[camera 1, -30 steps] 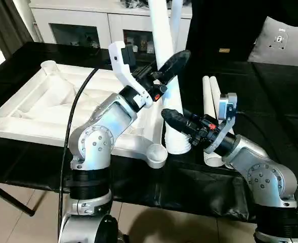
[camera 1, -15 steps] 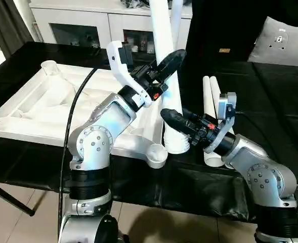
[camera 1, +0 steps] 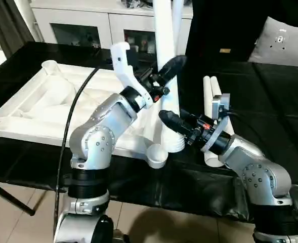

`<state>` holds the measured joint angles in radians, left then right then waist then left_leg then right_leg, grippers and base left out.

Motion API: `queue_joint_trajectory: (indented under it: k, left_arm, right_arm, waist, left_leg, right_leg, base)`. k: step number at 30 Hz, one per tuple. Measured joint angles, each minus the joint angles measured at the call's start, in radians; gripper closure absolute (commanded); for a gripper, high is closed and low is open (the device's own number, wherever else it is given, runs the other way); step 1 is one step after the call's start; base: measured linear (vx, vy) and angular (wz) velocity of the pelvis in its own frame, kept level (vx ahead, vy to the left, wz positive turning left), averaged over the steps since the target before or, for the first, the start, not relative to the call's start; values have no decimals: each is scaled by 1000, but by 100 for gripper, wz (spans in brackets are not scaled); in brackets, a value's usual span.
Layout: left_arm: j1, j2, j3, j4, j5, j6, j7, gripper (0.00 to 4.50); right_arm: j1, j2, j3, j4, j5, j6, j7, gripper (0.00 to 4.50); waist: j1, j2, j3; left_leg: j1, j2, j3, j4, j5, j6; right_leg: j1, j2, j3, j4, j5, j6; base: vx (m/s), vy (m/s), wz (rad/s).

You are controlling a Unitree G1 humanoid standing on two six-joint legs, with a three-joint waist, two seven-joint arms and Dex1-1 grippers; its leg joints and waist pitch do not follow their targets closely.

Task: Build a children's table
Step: Pick table leg

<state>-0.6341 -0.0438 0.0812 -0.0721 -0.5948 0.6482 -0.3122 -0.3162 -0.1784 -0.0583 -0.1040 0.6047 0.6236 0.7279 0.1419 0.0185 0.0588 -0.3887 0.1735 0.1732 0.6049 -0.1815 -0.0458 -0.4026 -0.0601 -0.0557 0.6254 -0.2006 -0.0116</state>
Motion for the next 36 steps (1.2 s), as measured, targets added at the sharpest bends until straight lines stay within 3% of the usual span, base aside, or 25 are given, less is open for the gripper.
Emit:
queue_joint_trajectory:
  k: [6,15,24,36]
  left_arm:
    - [0,54,-21,0,32,-14,-28,271]
    - [10,107,-70,-6,46,-39,-128,271]
    - [34,128,-130,-84,-8,-40,-272,271]
    - [35,132,-142,-102,-38,-37,-316,271]
  right_arm:
    - [-11,-101,9,-1,-10,3,52,100]
    - [-71,-229,46,32,-9,27,208,98]
    - [-102,-238,109,81,-21,22,297,98]
    - [-118,-236,151,113,-31,-4,351,98]
  waist:
    - [1,0,0]
    - [2,0,0]
    - [1,0,0]
    - [1,0,0]
  left_leg:
    - [0,0,0,0,0,0]
    - [0,0,0,0,0,0]
    - [0,0,0,1,0,0]
    - [1,0,0,3,0,0]
  right_leg:
    - [0,0,0,0,0,-1]
    - [0,0,0,0,1,-1]
    - [0,0,0,1,1,-1]
    - [1,0,0,2,2,-2]
  base:
    - [0,0,0]
    - [0,0,0]
    - [0,0,0]
    - [0,0,0]
